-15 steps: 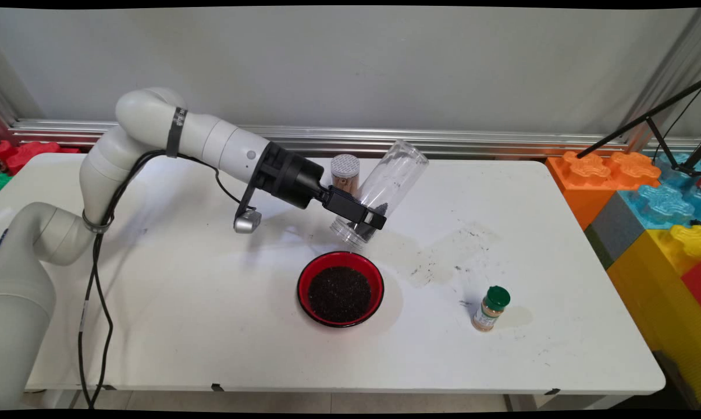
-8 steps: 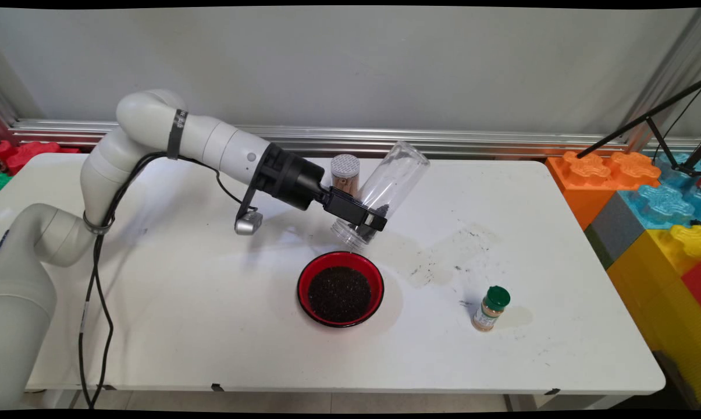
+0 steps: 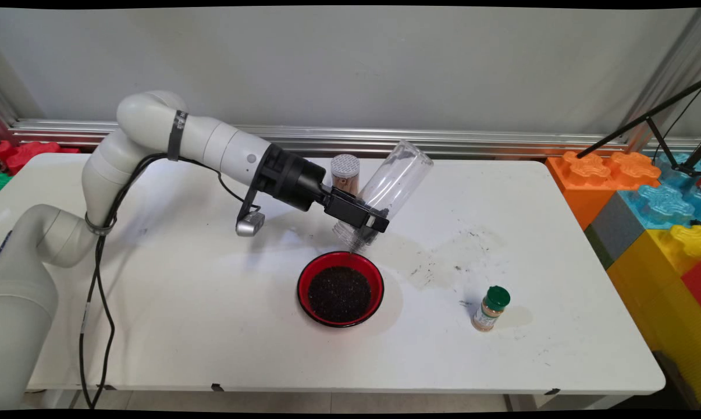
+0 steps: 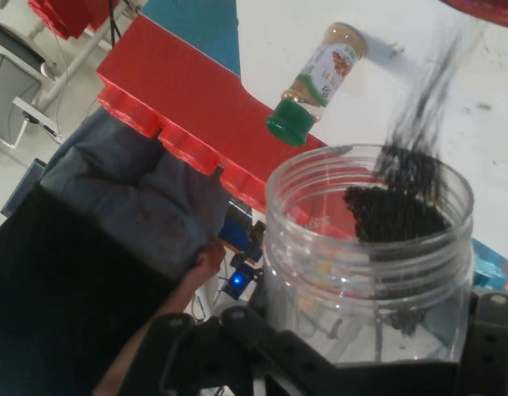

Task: Pour the black seasoning powder in the red bowl

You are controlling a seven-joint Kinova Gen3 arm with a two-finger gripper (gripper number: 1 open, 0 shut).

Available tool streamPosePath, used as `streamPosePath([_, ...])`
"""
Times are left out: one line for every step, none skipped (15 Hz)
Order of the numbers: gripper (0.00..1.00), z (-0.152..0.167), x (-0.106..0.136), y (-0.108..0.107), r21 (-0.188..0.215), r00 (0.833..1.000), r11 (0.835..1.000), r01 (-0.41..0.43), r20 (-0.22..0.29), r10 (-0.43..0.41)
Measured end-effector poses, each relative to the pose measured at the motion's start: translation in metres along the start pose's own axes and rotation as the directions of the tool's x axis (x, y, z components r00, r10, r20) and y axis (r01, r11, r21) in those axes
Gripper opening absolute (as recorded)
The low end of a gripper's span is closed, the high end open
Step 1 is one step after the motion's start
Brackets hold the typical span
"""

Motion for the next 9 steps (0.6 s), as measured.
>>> streamPosePath([0.0, 0.0001, 0.0, -0.0006, 0.002, 1.0, 1.0, -0.006, 0.001, 0.006])
streamPosePath([0.0, 0.0002, -0.0002, -0.0016, 0.004, 1.0, 1.0, -0.015, 0.003, 0.015])
streamPosePath([0.0, 0.0002, -0.0004, -0.0021, 0.005, 1.0, 1.0, -0.021, 0.004, 0.021])
streamPosePath([0.0, 0.0002, -0.0008, -0.0026, 0.005, 1.0, 1.0, -0.026, 0.007, 0.026])
streamPosePath([0.0, 0.0004, -0.0012, -0.003, 0.006, 0.999, 0.999, -0.032, 0.009, 0.032])
streamPosePath([0.0, 0.0004, -0.0016, -0.0034, 0.006, 0.999, 0.999, -0.037, 0.011, 0.037])
streamPosePath([0.0, 0.0006, -0.0018, -0.0038, 0.006, 0.999, 0.999, -0.041, 0.013, 0.041])
streamPosePath([0.0, 0.0007, -0.0022, -0.0042, 0.007, 0.999, 0.999, -0.046, 0.015, 0.046])
streamPosePath([0.0, 0.0008, -0.0024, -0.0047, 0.007, 0.999, 0.999, -0.052, 0.016, 0.052])
